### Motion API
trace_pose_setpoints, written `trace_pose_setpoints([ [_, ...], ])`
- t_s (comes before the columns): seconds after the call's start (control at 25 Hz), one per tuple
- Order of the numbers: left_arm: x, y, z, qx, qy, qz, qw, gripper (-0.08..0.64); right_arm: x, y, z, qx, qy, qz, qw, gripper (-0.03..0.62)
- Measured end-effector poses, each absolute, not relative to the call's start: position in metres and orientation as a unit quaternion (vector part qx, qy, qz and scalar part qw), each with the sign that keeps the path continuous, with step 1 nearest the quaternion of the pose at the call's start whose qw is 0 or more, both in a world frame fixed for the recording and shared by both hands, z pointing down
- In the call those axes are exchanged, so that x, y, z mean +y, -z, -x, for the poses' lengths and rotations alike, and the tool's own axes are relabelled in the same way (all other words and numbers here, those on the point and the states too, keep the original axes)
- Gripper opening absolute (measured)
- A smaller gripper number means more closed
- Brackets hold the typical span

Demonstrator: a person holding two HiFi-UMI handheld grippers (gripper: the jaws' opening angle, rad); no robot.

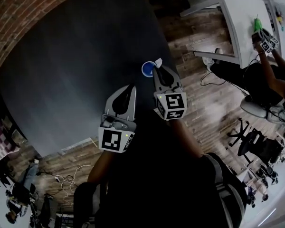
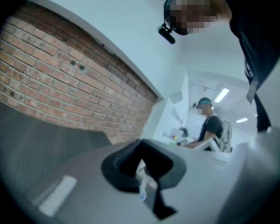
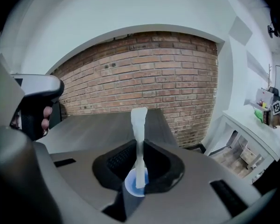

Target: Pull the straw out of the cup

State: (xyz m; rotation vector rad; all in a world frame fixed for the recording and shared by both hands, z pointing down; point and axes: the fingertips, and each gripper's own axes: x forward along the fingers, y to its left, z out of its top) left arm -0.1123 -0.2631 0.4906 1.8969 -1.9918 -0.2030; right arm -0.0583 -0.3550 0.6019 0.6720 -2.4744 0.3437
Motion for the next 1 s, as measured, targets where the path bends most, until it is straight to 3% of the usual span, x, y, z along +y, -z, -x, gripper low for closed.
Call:
trace_pose_setpoints([
  [1.0, -0.206, -0.421, 0.087, -0.721, 0.076, -0.680, 0.112, 0.006, -0.311, -0.500, 0.037, -0.948, -0.111, -0.251, 0.163, 0.043],
])
